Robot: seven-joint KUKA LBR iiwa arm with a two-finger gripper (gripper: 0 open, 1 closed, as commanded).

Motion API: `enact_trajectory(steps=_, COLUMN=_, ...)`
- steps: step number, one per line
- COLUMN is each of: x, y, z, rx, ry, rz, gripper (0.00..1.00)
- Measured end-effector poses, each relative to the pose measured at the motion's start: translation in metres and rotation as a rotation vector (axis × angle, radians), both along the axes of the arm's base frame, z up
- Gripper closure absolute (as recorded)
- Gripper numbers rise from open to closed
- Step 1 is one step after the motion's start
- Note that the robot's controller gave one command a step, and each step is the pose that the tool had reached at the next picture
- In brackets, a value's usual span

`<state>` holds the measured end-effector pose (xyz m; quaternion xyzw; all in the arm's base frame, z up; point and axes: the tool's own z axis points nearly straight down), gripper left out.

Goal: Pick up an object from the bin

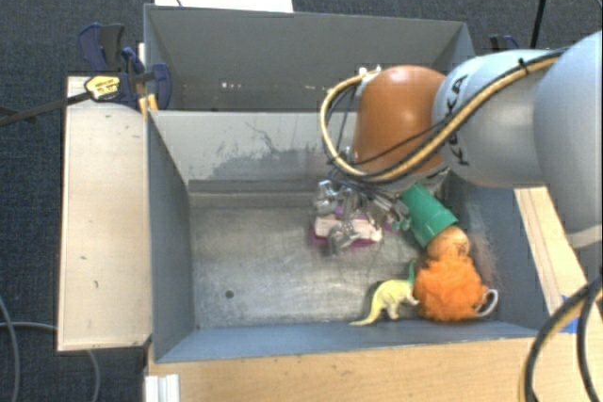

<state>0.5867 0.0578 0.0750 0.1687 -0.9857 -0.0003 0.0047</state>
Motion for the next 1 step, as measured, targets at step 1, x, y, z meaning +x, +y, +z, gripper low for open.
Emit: enact_trajectory(steps=1, x=-0.0128, y=0.0065, z=0.0015, rx=0.001, ry=-0.028, rz=0.001, gripper=1.00)
